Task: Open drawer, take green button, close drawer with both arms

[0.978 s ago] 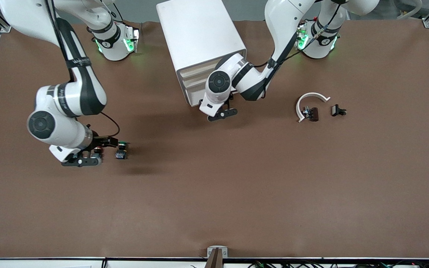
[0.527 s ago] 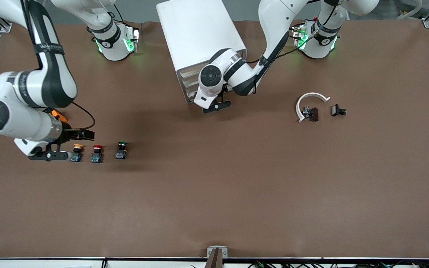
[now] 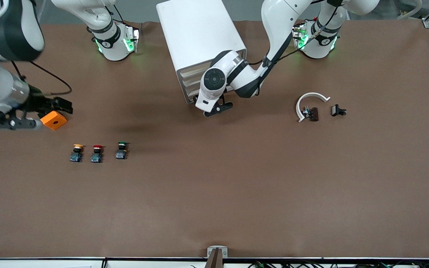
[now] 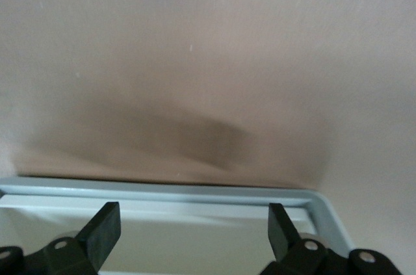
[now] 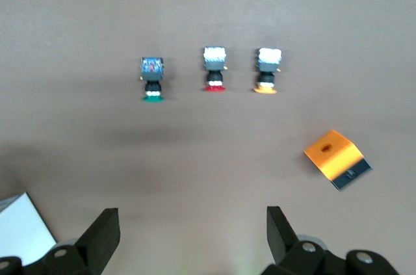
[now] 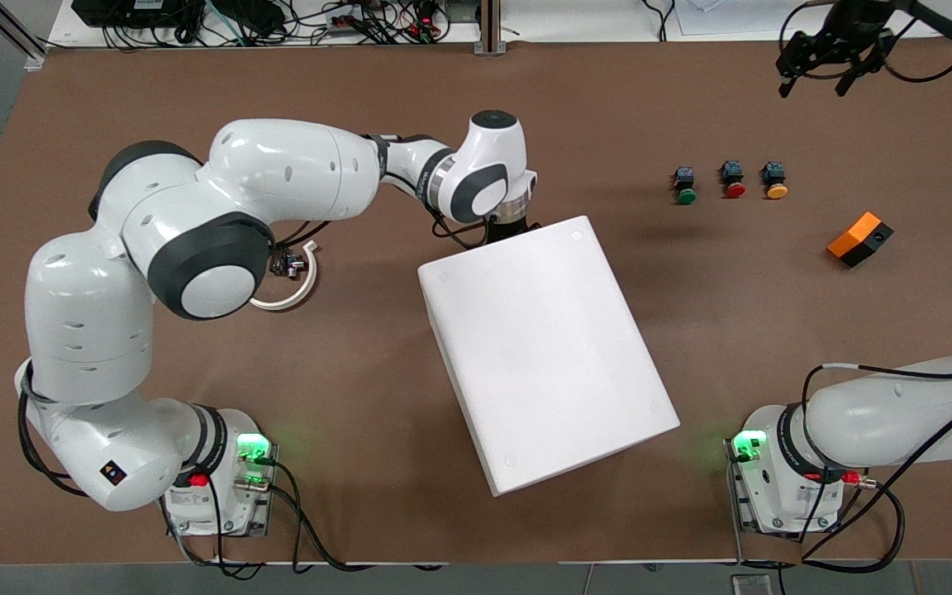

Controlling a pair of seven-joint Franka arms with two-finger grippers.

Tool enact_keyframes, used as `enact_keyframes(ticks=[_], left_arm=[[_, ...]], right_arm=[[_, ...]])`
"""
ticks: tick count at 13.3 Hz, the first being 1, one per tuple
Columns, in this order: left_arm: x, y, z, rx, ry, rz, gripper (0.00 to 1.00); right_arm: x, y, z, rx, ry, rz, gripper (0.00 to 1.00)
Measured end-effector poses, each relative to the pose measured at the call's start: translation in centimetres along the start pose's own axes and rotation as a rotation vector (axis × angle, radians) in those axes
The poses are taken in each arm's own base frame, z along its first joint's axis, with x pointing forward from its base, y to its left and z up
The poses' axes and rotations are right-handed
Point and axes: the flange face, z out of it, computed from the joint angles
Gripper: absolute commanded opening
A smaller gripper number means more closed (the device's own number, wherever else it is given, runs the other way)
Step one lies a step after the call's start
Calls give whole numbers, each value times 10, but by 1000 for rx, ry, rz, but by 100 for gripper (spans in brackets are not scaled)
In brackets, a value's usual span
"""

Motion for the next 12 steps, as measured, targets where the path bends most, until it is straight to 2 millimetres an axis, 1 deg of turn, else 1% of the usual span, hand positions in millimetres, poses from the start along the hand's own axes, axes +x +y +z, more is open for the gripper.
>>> enact_keyframes(ticks=[1, 2, 3, 6, 8, 9, 10, 12], left_arm=[[5, 0, -3, -7, -2, -8, 100], [4, 0, -3, -9, -10, -14, 100], [-1, 1, 0, -9, -22, -15, 100], [-16, 3, 13, -2, -65, -18, 100], [-16, 2, 18, 5, -87, -33, 100], [-17, 1, 19, 12, -94, -35, 100], [-17, 1, 19, 15, -97, -35, 100], [-17, 2, 18, 12, -97, -35, 100]], right_arm=[[-13, 2, -18, -4, 10, 0, 100], [-23, 4, -36, -5, 20, 2, 100], [-29, 6, -50, -5, 27, 5, 100], [-38, 11, -83, -4, 37, 2, 100], [-43, 12, -110, -3, 77, 3, 100], [-43, 12, -119, -3, 97, 4, 100], [-41, 12, -124, -3, 109, 4, 100], [-33, 12, -124, -4, 107, 4, 100]])
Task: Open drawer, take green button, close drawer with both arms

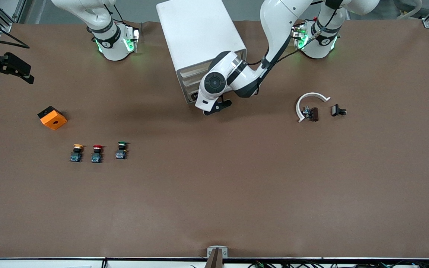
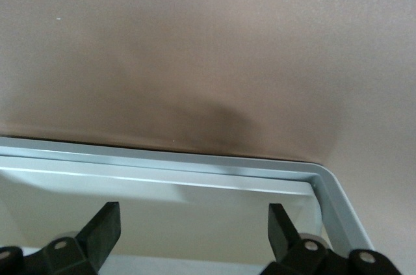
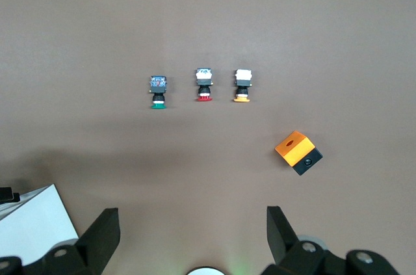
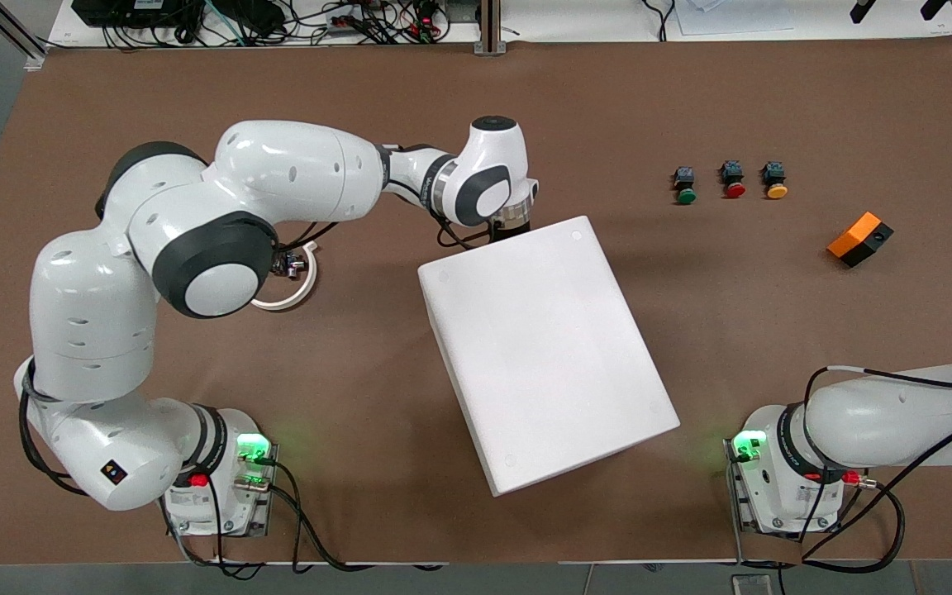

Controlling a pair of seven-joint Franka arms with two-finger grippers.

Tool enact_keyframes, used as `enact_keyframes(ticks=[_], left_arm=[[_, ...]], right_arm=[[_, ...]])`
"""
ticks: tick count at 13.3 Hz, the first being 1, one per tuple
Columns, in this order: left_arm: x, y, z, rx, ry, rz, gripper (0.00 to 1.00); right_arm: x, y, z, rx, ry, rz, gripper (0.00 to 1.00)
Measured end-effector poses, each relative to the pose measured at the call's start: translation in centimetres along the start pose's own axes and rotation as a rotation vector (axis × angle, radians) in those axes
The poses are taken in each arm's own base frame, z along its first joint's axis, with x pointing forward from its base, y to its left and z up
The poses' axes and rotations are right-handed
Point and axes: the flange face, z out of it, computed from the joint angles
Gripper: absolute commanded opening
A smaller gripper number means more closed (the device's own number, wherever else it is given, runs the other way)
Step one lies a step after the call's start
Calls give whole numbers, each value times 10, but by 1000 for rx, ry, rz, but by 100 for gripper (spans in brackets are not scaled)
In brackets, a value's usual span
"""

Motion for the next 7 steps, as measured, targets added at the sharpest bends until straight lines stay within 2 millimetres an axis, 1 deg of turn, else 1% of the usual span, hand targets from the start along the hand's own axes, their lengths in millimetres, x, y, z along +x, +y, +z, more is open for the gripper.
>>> enact_keyframes(ticks=[1, 2, 3, 4, 5, 7], left_arm=[[3, 1, -3, -7, 1, -3, 100], [9, 3, -11, -22, 7, -10, 100], [23, 4, -25, -46, 18, -28, 100], [46, 3, -44, -77, 33, -49, 100], [75, -1, -65, -110, 52, -67, 100], [140, -20, -109, -167, 106, -103, 100]], right_arm=[[6, 0, 4, -1, -6, 0, 100], [11, 0, 6, -2, -5, 1, 100], [17, 0, 6, -3, -2, 3, 100], [21, 1, 5, -3, 1, 5, 100], [23, 2, 5, -4, 4, 7, 100], [24, 4, 3, -4, 8, 10, 100]])
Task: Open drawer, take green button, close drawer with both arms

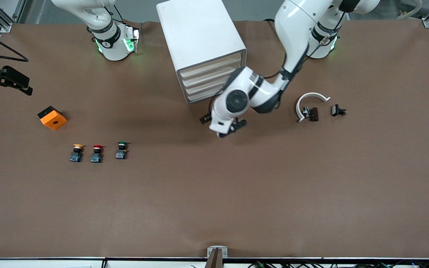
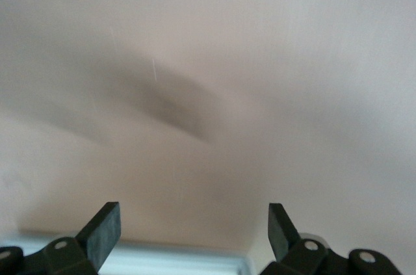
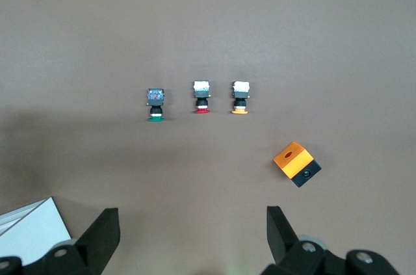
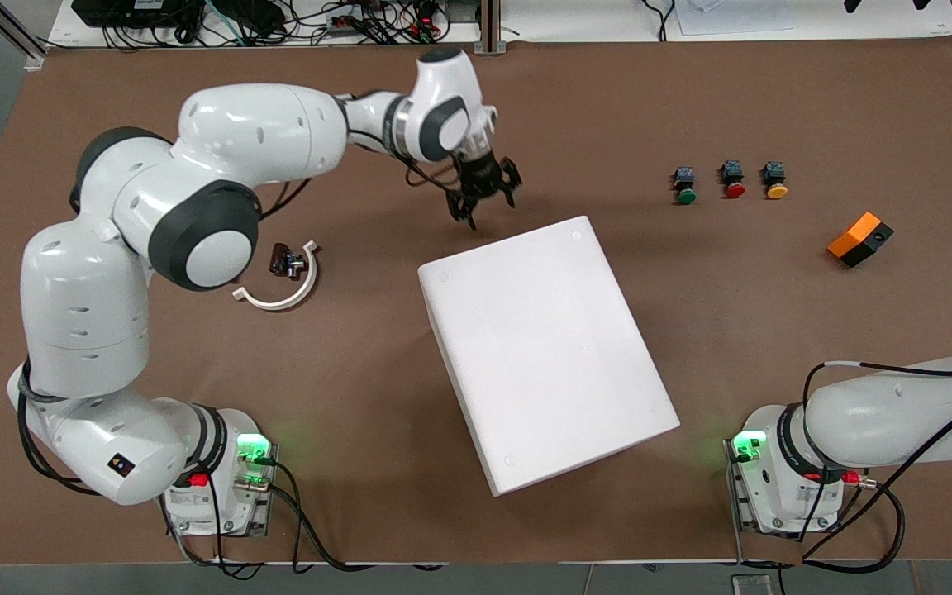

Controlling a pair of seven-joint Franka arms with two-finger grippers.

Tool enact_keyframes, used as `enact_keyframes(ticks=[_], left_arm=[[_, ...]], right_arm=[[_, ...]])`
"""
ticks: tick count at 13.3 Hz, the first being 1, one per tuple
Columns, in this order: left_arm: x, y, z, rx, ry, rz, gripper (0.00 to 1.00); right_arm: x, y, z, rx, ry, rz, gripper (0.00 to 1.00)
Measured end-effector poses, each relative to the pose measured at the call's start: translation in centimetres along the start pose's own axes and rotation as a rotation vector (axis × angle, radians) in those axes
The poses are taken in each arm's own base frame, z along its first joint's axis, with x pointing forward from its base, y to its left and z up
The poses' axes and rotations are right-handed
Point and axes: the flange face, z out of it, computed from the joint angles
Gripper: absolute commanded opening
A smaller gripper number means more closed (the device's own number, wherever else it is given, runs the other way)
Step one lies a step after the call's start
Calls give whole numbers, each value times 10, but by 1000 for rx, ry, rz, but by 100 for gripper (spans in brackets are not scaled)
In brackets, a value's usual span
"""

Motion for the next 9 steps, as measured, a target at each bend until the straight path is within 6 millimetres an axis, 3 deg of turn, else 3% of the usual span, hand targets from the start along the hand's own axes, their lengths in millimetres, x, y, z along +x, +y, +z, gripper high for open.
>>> enact_keyframes(ticks=[2, 4, 9], left_arm=[[70, -18, -37, -22, 91, 2, 100], [123, -37, -70, -8, 201, 8, 100], [206, -77, -171, 19, 456, -4, 100]], right_arm=[[0, 4, 0, 0, 1, 8, 100], [0, 10, 0, 1, 0, 16, 100], [1, 5, 0, 1, -1, 6, 100]])
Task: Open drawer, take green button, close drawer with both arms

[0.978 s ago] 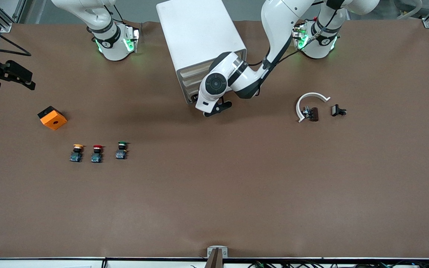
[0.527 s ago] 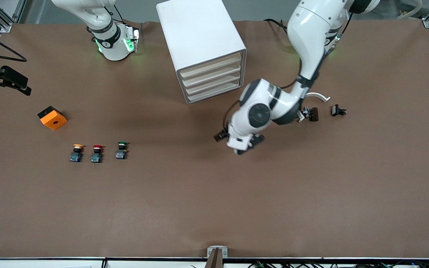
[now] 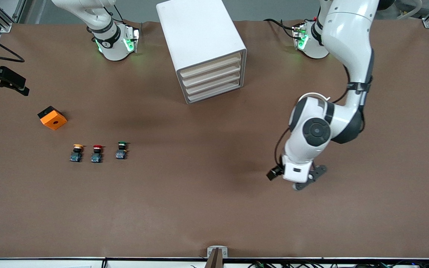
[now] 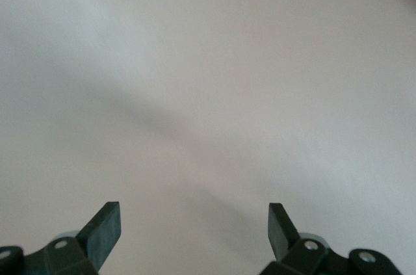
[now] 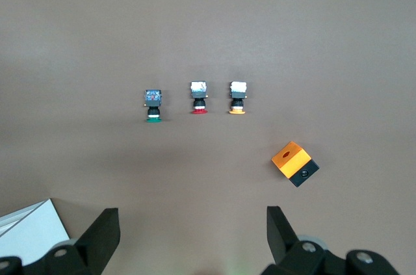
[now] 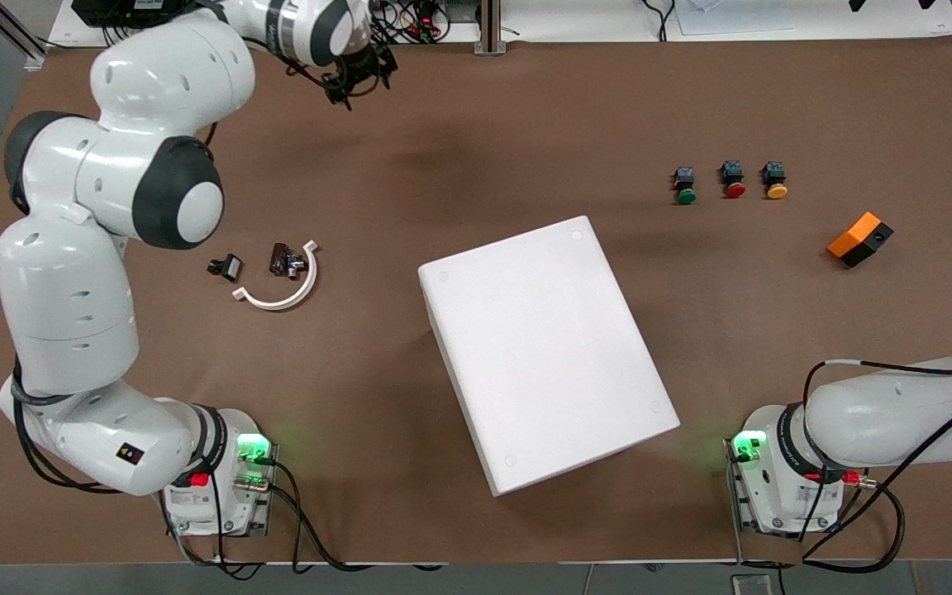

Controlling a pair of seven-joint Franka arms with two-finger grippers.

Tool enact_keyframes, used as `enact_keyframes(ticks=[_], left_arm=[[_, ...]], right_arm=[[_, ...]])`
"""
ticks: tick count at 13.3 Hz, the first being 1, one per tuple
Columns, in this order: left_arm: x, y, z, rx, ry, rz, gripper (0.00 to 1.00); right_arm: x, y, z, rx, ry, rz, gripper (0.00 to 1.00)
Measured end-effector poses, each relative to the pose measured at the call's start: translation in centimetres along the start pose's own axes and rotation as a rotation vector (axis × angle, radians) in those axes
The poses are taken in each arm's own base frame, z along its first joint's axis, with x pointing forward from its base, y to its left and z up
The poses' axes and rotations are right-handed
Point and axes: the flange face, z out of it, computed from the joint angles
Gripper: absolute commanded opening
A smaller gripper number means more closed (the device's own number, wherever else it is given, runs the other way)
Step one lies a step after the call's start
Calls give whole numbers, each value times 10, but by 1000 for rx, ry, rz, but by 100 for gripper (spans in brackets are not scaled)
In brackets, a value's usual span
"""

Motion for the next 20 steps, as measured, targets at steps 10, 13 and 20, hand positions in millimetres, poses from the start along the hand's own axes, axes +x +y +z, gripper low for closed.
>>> enact_keyframes(ticks=[10, 13, 20], left_arm=[[122, -174, -206, 29, 26, 13, 100], [122, -217, -248, 52, -19, 111, 100], [106, -220, -266, 90, -101, 199, 100]], right_arm=[[0, -5, 0, 0, 0, -11, 100], [1, -12, 2, -1, -3, -24, 100], [2, -12, 2, -1, -5, -25, 100]])
